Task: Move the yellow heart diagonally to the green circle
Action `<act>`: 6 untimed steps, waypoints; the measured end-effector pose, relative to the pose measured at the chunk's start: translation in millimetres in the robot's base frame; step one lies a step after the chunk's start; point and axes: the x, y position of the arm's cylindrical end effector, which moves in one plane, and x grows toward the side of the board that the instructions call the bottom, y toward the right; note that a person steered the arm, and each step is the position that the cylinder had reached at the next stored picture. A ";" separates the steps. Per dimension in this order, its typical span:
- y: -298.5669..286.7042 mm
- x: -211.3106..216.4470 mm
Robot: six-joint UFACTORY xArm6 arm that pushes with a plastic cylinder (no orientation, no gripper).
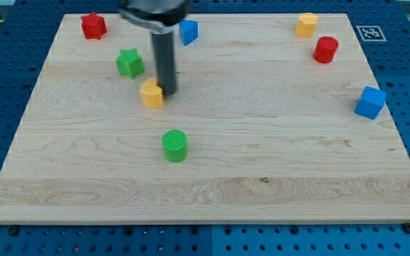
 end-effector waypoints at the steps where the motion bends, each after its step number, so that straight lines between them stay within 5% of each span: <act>1: 1.7 1.7; 2: 19.9 12.8; 4: -97.0 13.2; 6: -108.4 13.1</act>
